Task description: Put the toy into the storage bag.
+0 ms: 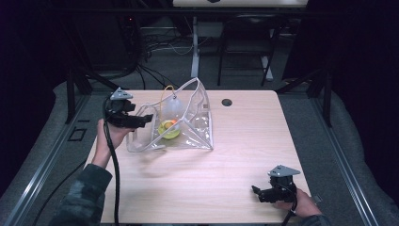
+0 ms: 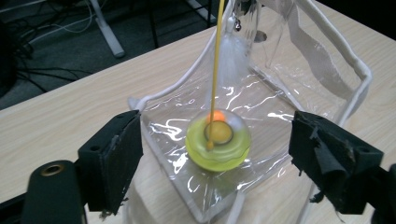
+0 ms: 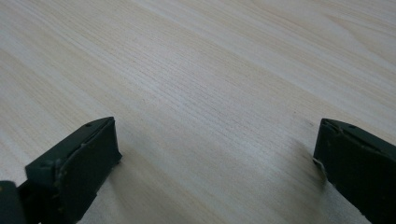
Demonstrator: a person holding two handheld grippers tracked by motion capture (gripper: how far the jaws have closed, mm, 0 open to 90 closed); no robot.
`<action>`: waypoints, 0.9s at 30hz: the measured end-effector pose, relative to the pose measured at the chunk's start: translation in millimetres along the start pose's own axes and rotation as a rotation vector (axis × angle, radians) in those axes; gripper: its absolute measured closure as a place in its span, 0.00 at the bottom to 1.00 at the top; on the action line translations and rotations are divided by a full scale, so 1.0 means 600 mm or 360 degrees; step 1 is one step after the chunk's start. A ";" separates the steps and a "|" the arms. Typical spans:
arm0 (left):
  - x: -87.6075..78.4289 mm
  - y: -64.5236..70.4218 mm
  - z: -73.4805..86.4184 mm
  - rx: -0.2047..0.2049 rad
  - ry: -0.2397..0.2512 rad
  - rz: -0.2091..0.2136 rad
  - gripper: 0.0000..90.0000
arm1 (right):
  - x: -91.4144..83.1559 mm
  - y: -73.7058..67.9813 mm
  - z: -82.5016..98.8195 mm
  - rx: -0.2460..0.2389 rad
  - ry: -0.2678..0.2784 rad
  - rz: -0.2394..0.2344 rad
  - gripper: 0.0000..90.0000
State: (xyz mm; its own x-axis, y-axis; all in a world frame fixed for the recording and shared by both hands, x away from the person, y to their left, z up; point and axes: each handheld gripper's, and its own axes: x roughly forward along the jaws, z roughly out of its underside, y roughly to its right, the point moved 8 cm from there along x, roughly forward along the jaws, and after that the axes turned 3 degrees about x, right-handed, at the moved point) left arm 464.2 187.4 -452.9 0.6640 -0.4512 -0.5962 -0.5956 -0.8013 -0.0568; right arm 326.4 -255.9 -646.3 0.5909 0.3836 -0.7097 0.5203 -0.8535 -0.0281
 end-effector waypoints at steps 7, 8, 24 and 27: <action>-0.033 -0.013 0.030 -0.0002 0.0002 -0.0049 0.13 | 0.000 -0.001 0.000 0.0006 0.0006 -0.0004 0.00; -0.037 -0.015 0.034 -0.0011 0.0010 -0.0060 0.13 | 0.000 -0.001 0.000 0.0006 0.0006 -0.0003 0.00; -0.058 -0.042 0.123 -0.0086 -0.0102 -0.0129 0.05 | 0.000 -0.001 0.000 0.0006 0.0005 -0.0003 0.00; -0.056 -0.041 0.139 -0.0099 -0.0129 -0.0116 0.04 | 0.000 -0.001 0.000 0.0006 0.0005 -0.0004 0.00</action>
State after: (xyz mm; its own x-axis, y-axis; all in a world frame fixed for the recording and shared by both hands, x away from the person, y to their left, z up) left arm 418.8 255.4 -498.4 0.6644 -0.3597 -0.6551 -0.5160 -0.8549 -0.0539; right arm 326.4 -255.4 -646.2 0.5918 0.3867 -0.7073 0.5194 -0.8539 -0.0323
